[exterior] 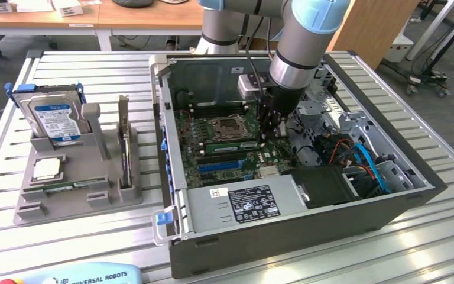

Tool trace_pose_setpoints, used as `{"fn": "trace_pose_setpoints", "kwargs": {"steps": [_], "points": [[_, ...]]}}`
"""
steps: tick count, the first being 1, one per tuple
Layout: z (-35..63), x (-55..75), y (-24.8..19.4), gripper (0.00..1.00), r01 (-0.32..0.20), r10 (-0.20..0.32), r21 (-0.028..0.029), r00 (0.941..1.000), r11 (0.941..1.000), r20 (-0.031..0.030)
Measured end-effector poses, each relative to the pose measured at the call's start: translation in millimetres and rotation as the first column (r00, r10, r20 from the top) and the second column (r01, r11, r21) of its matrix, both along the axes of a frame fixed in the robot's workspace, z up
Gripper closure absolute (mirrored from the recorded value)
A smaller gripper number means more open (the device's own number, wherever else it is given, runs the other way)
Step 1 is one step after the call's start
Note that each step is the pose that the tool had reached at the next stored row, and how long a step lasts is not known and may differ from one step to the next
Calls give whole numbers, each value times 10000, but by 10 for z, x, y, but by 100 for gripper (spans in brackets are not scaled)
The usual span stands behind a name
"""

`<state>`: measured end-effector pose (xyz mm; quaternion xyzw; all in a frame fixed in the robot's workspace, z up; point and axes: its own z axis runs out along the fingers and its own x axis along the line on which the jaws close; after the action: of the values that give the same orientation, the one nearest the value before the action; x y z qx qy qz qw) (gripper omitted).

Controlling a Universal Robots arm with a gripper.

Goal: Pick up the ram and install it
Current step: 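Press down the ram until it locks into place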

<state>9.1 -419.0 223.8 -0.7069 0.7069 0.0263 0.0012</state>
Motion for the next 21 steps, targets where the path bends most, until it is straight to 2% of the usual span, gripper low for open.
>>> {"fn": "trace_pose_setpoints", "kwargs": {"steps": [13, 21], "points": [[222, 1, -1, 90, -2, 2, -8, 10000, 10000, -2], [232, -25, -1, 90, -3, 3, -8, 10000, 10000, -2]]}}
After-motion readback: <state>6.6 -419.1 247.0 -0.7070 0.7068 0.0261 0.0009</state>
